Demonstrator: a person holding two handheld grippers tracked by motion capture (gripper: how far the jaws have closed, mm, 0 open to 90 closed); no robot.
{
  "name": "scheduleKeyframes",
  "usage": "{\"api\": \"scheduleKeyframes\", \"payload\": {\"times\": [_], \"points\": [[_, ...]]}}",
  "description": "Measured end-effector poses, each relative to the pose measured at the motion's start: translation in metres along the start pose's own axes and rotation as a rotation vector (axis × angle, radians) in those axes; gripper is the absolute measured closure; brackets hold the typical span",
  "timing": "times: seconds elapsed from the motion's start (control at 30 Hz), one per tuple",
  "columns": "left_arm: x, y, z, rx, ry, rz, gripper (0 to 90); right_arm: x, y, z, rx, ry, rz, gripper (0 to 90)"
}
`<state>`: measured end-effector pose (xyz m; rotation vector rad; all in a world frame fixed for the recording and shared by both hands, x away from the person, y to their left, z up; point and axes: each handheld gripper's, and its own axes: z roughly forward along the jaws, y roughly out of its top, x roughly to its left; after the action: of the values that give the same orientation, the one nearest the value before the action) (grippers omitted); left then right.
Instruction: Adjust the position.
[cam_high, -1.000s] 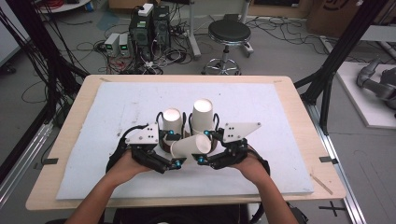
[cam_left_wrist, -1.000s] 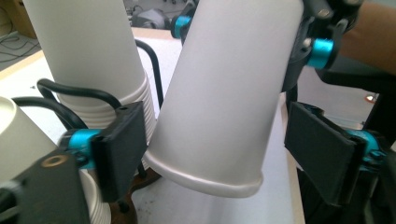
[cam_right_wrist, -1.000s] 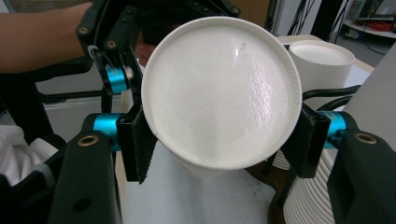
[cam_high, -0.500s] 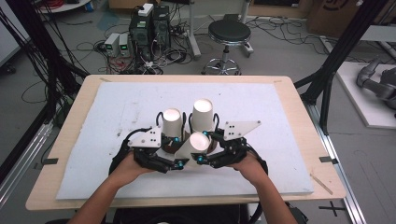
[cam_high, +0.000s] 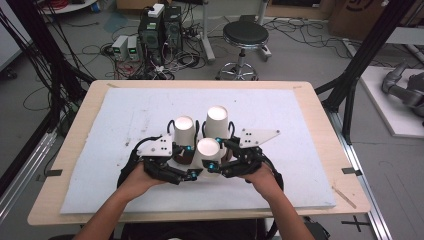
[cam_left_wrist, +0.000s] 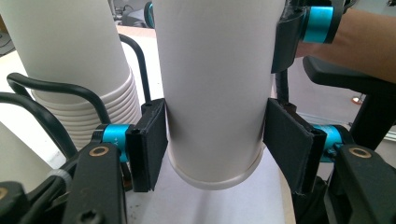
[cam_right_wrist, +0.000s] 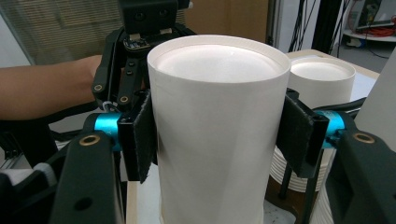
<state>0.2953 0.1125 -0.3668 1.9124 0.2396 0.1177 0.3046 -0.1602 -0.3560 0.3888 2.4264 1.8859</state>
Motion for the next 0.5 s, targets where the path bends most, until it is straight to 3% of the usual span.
{"api": "scheduleKeyframes", "payload": {"times": [0.13,0.2,0.3,0.43,0.5], "points": [[-0.001,0.001,0.001,-0.001,0.017,0.006,36.5,0.000,0.001,-0.001,0.003,-0.006,-0.013,37.7],[0.000,0.001,0.002,-0.009,0.022,-0.013,26.6,0.001,0.001,-0.002,0.009,-0.018,-0.023,37.7],[-0.002,0.000,0.008,0.006,0.018,-0.014,20.9,0.001,0.002,-0.001,0.012,-0.028,-0.030,37.5],[-0.002,-0.002,0.016,0.035,0.026,-0.017,20.7,0.002,0.003,0.001,0.007,-0.013,-0.026,37.1],[-0.001,-0.002,0.017,0.029,-0.001,-0.018,24.2,0.003,0.003,0.002,0.011,-0.013,-0.025,37.1]]}}
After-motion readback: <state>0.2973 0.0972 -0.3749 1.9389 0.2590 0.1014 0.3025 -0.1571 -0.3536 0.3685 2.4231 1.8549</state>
